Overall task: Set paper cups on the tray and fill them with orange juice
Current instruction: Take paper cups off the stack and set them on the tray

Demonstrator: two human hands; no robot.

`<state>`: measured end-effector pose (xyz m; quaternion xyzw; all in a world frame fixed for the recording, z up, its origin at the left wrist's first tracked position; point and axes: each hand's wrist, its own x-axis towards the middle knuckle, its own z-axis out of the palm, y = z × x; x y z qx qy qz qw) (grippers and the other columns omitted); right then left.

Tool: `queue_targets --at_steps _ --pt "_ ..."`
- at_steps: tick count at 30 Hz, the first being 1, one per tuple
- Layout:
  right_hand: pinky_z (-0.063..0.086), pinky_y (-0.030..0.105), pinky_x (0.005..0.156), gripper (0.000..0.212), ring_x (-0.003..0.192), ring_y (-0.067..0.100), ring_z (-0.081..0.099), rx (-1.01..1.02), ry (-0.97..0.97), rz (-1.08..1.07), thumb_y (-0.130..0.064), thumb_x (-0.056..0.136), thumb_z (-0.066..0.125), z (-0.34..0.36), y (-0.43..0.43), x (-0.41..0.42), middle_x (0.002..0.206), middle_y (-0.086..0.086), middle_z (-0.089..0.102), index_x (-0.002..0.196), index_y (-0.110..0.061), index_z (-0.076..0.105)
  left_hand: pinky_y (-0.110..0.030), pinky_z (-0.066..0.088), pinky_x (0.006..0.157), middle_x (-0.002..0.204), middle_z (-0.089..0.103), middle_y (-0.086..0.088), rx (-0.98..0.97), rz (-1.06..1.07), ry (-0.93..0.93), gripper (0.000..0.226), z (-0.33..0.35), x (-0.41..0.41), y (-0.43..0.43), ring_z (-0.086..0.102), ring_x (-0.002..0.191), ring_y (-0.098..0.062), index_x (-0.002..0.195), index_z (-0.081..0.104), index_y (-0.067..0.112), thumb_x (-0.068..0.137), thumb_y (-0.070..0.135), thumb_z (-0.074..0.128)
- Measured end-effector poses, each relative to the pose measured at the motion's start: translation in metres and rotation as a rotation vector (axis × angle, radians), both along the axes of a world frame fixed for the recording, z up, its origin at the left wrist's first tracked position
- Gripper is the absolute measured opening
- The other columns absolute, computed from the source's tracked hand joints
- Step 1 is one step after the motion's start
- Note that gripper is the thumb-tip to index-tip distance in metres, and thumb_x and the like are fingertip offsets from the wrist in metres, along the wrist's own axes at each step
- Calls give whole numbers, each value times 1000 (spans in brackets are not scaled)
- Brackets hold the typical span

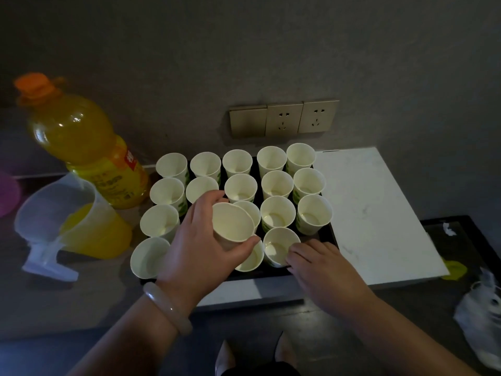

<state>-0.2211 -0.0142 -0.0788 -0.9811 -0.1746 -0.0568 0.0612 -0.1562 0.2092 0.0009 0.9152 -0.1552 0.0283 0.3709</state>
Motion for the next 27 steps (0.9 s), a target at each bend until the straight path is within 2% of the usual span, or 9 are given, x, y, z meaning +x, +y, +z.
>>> queue_targets --at_steps 5,9,12,13,16,18,21,24,27 --pt "49 29 72 35 94 16 59 117 -24 -58 -39 87 53 12 -4 -3 119 -7 60 118 -24 58 0 32 75 106 39 33 -16 -2 13 81 0 -1 0 39 100 7 127 36 32 62 50 81" --pt "41 17 94 44 116 5 50 493 -51 -150 -46 91 50 57 12 -3 131 -9 53 130 -27 54 0 34 79 108 39 34 -24 -32 14 85 0 -1 -6 40 102 6 131 35 31 62 51 82" --pt "35 5 95 39 122 -6 42 731 52 -157 -51 89 55 85 37 3 132 -21 45 123 -33 60 -18 46 84 117 44 25 -62 -76 42 87 2 -2 -17 47 106 1 130 31 38 62 51 82" --pt "36 4 92 34 120 -8 42 753 67 -155 -47 88 59 88 44 6 131 -23 45 118 -31 64 -20 47 83 118 45 24 -78 -87 58 84 2 -2 -20 49 107 -1 130 30 40 64 47 81" --pt "42 3 83 15 116 -11 43 814 101 -203 -33 87 68 92 53 11 128 -29 44 100 -25 72 -1 38 83 114 42 29 -126 -127 58 80 2 -2 -26 45 108 2 135 34 32 71 16 80" --pt "41 2 81 10 111 -10 47 843 108 -211 -29 87 70 92 53 12 127 -26 48 91 -21 74 -1 36 85 113 39 33 -126 -133 53 83 1 -1 -27 42 108 5 136 33 32 70 9 78" --pt "38 1 81 16 101 -6 55 784 27 -188 -32 88 64 92 47 9 123 -15 58 85 -20 74 -11 39 94 123 41 27 -127 -165 72 90 2 0 -28 41 115 7 140 29 33 66 24 80" --pt "37 2 88 25 101 -3 55 710 -138 -266 -37 88 58 92 22 3 114 -10 63 88 -18 74 -2 30 98 135 39 20 -124 -195 56 98 0 -2 -28 36 126 13 141 21 37 62 50 77" --pt "40 -1 84 25 101 0 55 630 -286 -386 -33 84 63 86 -12 -9 107 -6 63 92 -12 74 6 24 92 133 35 24 -89 -158 60 88 -3 -6 -28 30 122 22 138 19 40 69 51 73"
